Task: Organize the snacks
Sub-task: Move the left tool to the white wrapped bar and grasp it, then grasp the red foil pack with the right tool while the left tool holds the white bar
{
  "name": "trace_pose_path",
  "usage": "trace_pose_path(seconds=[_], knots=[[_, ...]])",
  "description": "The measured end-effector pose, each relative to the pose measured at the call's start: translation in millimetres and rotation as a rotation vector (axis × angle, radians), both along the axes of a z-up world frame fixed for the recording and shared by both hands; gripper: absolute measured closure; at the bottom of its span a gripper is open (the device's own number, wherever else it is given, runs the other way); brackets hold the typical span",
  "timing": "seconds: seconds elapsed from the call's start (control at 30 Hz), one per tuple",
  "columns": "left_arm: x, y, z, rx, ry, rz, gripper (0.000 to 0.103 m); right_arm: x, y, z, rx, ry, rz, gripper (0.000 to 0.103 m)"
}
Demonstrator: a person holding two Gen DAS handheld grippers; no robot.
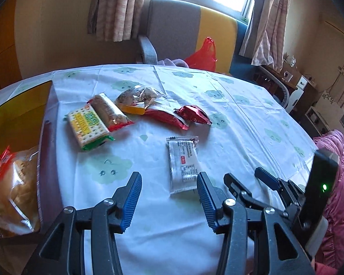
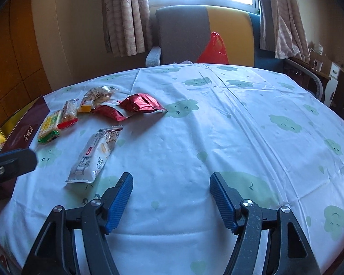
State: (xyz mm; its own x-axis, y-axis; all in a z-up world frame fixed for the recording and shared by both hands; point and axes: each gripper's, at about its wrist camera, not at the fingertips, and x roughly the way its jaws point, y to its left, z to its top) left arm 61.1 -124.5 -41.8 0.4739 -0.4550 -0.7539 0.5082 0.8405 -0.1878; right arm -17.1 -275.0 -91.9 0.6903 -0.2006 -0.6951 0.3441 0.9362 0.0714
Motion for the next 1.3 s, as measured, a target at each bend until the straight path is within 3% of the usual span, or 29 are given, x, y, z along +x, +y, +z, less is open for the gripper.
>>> trace_pose_path(seconds=[0.53, 0.6, 0.77, 0.97, 1.07, 1.3], knots=[[40, -51, -36, 0.011, 0.053, -0.054, 0.052, -2, -2, -4, 0.005, -0.04, 0.029, 0.026], [40, -52, -42, 0.027, 0.047, -0.065, 0.061, -1, -1, -4, 0.003, -0.041, 0.036, 0.024], [32, -43, -45, 0.049, -0.028, -0.114, 0.067, -2, 0, -5, 0.003, -0.048, 0.041, 0.023], [33, -8, -49, 0.05, -0.102, -0.074, 0.068, -3, 0, -3, 0.002, -0.041, 0.044, 0.024], [34, 7, -51, -0.011, -0.094, -0.06, 0.068, -1, 1, 0, -0.015, -0.021, 0.059, 0.025], [33, 13, -55, -0.047, -0.096, -0.054, 0.068, 32, -19, 31, 0.039, -0.046, 0.12, 0.025]])
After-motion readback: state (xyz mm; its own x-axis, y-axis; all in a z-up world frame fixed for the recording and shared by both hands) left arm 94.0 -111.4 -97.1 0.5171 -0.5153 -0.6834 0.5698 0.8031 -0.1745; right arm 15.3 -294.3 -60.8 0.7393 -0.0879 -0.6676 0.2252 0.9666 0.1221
